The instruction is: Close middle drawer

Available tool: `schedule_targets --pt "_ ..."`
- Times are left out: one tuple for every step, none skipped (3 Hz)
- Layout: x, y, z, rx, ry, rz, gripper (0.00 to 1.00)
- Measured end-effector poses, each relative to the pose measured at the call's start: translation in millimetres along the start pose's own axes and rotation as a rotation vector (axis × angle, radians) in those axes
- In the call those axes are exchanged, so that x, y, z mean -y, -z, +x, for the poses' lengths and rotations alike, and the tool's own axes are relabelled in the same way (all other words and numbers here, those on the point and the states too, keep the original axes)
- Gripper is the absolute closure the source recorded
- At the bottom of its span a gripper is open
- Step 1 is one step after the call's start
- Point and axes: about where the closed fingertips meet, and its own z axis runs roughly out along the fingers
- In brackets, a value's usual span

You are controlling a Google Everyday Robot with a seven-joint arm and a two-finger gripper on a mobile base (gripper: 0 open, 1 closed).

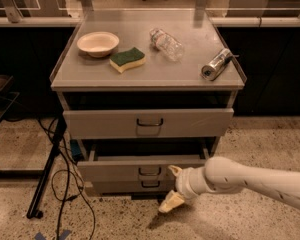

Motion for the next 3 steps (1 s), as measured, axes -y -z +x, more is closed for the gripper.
schedule_targets --pt "8.2 -27.2 -3.6 -0.005 0.004 -0.031 0.37" --pt "8.3 -26.5 -4.6 0.001 0.005 -0.031 0.69" --pt "7.8 -18.3 -4.2 0.020 0.003 -0.025 0.92"
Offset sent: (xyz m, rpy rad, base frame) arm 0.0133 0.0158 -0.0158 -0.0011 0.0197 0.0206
